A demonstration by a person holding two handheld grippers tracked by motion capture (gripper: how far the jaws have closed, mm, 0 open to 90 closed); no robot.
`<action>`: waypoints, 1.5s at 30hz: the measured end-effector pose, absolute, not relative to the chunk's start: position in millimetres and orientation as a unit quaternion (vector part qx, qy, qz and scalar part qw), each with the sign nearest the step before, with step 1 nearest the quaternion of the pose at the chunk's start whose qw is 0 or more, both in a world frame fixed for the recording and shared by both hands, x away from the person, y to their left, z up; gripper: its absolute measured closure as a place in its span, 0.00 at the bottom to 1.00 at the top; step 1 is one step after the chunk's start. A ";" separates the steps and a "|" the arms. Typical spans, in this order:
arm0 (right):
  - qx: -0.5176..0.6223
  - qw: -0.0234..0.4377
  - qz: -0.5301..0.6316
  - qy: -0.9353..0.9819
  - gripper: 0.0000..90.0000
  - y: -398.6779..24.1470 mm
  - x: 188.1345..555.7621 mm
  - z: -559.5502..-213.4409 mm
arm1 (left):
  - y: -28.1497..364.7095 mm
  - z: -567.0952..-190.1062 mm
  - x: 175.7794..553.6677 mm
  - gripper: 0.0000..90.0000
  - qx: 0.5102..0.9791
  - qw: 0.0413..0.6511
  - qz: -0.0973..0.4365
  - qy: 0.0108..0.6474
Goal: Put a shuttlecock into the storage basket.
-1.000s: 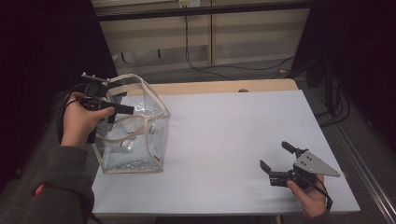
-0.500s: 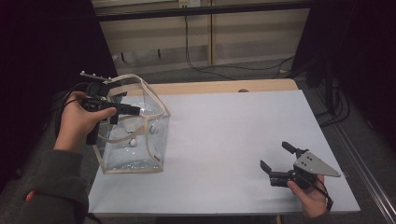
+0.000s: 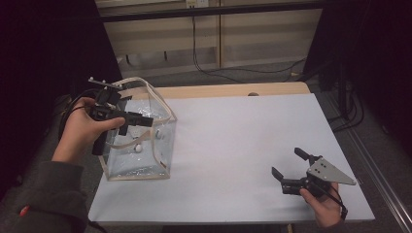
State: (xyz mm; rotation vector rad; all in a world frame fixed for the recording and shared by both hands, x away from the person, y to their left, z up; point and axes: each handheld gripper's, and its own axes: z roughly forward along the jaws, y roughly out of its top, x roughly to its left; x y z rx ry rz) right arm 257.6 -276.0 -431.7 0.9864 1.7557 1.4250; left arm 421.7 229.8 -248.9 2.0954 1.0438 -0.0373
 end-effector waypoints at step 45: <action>0.377 0.331 0.543 0.673 0.02 -274.7 256.4 -432.3 | 217.0 -276.7 394.3 0.19 0.845 0.403 -0.046 0.349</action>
